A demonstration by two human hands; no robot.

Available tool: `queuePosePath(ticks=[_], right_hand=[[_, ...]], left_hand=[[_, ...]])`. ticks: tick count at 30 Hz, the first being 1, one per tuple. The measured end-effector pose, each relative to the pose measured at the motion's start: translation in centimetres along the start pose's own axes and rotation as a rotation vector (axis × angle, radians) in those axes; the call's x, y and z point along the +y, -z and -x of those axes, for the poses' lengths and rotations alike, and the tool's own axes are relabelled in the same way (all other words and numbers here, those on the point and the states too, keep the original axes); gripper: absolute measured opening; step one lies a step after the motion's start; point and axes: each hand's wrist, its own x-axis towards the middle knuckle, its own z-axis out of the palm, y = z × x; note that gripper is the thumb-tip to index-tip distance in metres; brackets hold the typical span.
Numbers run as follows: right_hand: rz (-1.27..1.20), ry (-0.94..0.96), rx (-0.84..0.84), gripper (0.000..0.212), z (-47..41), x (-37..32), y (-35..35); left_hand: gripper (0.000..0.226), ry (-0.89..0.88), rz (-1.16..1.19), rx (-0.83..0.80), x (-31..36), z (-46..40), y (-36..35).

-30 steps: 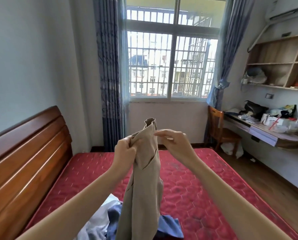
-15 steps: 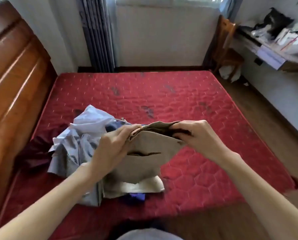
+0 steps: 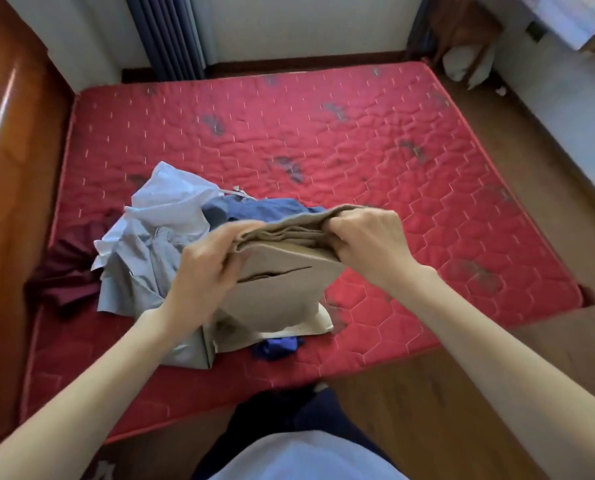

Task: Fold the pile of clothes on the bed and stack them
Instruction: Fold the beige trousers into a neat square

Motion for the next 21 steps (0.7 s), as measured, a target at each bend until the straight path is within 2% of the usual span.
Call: queuePosePath(ticks=[3,4,5,8,9,12,13,16,19,21], right_hand=[[-0.059,0.084,0.529,0.011,-1.8,-0.4,4.6],[-0.059,0.077,0.609,0.011,-2.1,-0.8,5.3],[-0.076,0.064,0.6,0.01,-2.3,-1.3,5.4],[-0.143,0.076,0.35,0.012,-3.0,-1.4,5.4],[-0.122,0.091,0.35,0.013,-3.4,-1.0,6.0],[-0.082,0.115,0.621,0.011,-5.1,0.1,9.1],[-0.088,0.103,0.623,0.012,-5.3,0.2,9.5],[-0.111,0.104,0.475,0.014,-4.5,0.4,9.3],[-0.112,0.105,0.601,0.014,-3.7,1.1,10.2],[-0.185,0.045,0.563,0.01,-3.6,1.6,10.6]], left_hand=[[0.024,0.034,0.048,0.248,0.3,-2.5,3.8],[0.024,0.007,0.064,0.255,0.7,-3.3,4.9],[0.025,-0.012,0.061,0.227,1.1,-3.9,5.5],[0.027,0.039,0.058,0.062,2.0,-4.1,4.6],[0.023,0.041,0.089,0.054,2.3,-4.0,4.3],[0.016,-0.027,0.167,0.206,2.4,-5.2,5.0],[0.016,-0.043,0.144,0.243,2.3,-5.8,5.2],[0.016,-0.036,0.074,0.239,2.2,-6.3,4.3],[0.018,-0.092,0.11,0.284,1.8,-6.5,4.1],[0.023,-0.148,0.132,0.225,1.7,-7.0,4.2]])
